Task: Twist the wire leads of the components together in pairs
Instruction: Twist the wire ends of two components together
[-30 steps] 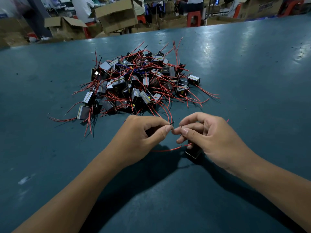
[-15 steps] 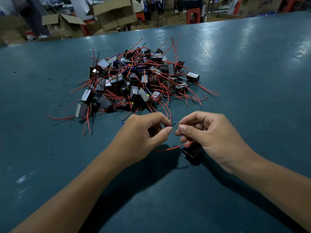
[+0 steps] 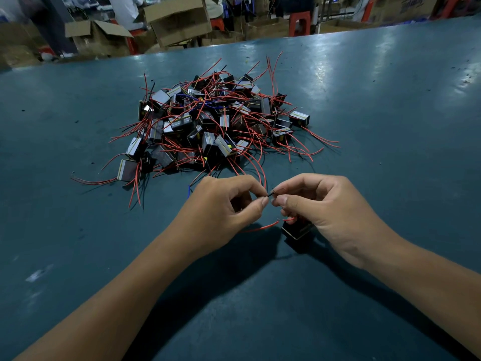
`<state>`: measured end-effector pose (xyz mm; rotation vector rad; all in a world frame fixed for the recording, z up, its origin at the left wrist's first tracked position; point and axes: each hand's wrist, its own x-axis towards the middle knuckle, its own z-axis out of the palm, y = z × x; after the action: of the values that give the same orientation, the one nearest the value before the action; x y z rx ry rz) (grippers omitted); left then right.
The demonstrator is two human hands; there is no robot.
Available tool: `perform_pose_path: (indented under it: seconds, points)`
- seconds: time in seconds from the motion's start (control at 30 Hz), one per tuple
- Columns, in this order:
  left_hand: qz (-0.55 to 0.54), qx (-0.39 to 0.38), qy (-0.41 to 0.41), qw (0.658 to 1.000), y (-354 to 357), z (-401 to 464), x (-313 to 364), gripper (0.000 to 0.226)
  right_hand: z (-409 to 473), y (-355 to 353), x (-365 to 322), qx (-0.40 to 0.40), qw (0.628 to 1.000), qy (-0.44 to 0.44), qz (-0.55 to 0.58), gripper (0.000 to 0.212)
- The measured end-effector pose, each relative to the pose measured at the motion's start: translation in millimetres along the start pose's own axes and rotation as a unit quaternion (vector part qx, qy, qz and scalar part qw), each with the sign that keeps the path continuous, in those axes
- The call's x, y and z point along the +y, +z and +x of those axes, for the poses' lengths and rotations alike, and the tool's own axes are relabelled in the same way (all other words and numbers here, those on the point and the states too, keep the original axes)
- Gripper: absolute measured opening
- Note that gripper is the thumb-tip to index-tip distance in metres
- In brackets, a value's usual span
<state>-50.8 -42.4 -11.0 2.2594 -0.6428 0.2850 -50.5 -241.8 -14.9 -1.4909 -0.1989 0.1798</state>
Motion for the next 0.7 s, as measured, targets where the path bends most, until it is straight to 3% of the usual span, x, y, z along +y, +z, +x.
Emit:
perform_pose_path:
  seconds: [0.33,0.7]
  points:
    - [0.004,0.006,-0.003,1.0,-0.2,-0.2,-0.1,0.008,0.8,-2.6,3.5,0.013,0.999,0.039,-0.006,0.007]
    - [-0.001,0.003,-0.015,1.0,1.2,-0.6,1.4,0.009,1.4,0.1,7.6,0.028,0.999,0.013,-0.029,0.006]
